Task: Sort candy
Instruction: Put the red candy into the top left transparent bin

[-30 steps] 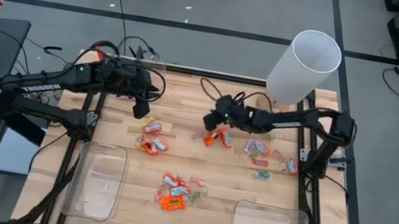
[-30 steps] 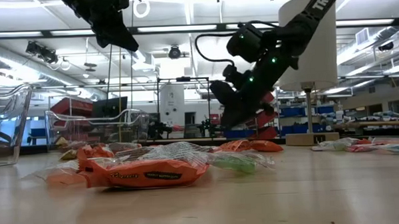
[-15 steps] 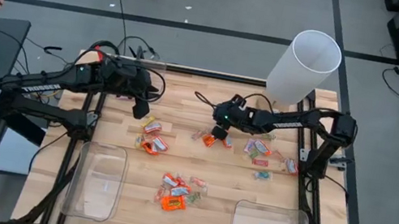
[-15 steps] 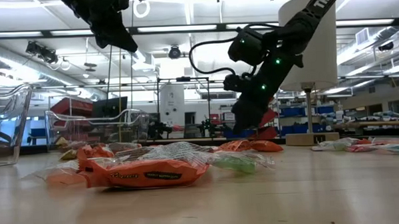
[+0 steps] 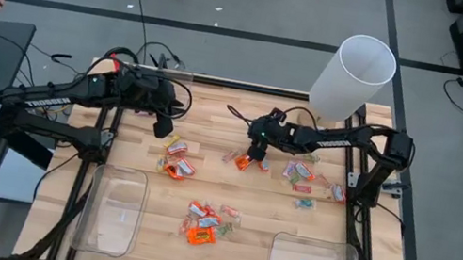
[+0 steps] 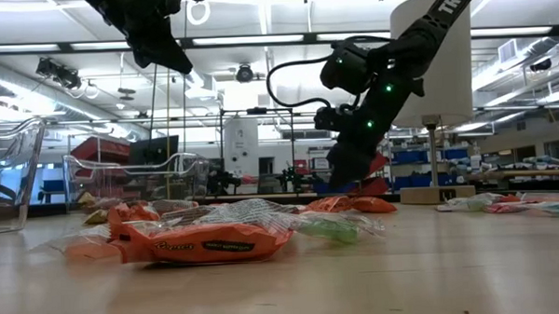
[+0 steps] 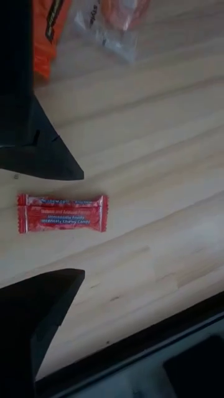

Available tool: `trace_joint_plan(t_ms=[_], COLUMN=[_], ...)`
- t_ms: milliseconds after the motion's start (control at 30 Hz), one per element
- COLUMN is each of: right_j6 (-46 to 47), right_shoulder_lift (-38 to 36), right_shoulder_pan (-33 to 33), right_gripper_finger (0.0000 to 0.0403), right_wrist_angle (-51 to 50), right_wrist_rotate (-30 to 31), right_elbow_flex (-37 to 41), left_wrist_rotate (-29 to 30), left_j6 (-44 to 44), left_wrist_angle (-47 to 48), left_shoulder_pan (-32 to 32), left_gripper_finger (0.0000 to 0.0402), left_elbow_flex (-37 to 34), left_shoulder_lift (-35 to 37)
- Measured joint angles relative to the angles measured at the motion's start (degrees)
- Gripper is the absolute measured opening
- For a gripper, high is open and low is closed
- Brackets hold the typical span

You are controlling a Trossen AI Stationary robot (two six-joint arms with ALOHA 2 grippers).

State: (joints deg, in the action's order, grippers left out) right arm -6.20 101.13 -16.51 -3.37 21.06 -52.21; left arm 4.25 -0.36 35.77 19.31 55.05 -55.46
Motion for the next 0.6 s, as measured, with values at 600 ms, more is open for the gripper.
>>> trace_joint_plan(t_ms=[600], right_j6=[2.09], right_shoulder_lift=[0.03], right_shoulder_pan=[-0.51], right_gripper_finger=[0.0225], right_wrist_angle=[-0.45], right_wrist_rotate=[-1.88], right_elbow_flex=[0.22], left_wrist_rotate=[0.0], left_j6=[0.09], left_wrist_angle=[0.0], left_shoulder_pan=[0.0], left_gripper_finger=[0.0085], left_elbow_flex=[0.0], left_shoulder_lift=[0.0])
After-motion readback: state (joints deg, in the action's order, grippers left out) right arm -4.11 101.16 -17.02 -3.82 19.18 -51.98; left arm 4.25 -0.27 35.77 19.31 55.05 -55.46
